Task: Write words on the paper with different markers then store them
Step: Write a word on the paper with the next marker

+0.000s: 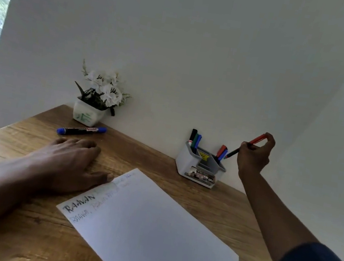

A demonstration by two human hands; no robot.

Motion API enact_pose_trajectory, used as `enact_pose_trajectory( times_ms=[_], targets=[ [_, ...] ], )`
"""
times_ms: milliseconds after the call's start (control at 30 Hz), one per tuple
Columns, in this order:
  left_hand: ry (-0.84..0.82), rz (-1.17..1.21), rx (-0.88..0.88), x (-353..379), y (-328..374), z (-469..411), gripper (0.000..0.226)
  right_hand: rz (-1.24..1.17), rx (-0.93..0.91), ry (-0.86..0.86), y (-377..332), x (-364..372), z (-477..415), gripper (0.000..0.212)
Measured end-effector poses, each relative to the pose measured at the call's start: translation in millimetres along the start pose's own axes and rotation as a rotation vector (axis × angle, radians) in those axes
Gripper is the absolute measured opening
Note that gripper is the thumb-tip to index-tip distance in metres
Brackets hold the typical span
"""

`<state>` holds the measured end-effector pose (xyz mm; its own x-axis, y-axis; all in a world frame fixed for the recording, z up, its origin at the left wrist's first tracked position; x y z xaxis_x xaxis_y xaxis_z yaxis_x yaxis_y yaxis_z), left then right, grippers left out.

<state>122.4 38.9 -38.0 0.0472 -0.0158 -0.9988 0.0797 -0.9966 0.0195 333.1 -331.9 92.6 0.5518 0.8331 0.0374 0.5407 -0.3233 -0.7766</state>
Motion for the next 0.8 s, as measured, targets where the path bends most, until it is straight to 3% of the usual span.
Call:
enact_pose_trajectory(
  times_ms=[167, 300, 467, 600, 667, 733, 800],
  targets=[
    [0.016, 0.013, 0.004, 2, -2, -2, 0.117, 0.241, 0.001, -0.098, 24, 14, 3, 0.064],
    [0.027, 0.017, 0.016, 4, -6, -5, 0.141, 0.387, 0.113, -0.226, 46, 16, 13, 0.053],
    [0.022, 0.028, 0.008, 4, -7, -5, 0.158, 0.424, 0.064, -0.389, 62, 18, 16, 0.054],
    [0.015, 0.036, 0.001, 2, -6, -5, 0.161, 0.380, 0.115, -0.352, 61, 11, 16, 0.058],
    [0.017, 0.030, -0.002, 1, -5, -3, 0.159, 0.351, 0.007, -0.260, 53, 7, 22, 0.054],
    [0.016, 0.030, -0.006, 1, -6, -3, 0.159, 0.342, -0.242, -0.190, 39, 4, 35, 0.048],
    [-0.002, 0.029, -0.010, 1, -7, -3, 0.150, 0.279, -0.470, -0.224, 22, 6, 57, 0.041]
  ],
)
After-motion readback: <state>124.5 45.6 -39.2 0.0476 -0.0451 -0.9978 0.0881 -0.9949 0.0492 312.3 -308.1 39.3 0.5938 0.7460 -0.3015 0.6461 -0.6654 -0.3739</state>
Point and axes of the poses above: each hand's wrist, its own z-axis away from the middle knuckle, its own x-axis out of the palm, y = z × x, the point moved 4 cm from there along -z, towards the middle knuckle, and after that the axes turned 9 degrees about -z, right-handed, at the moved point
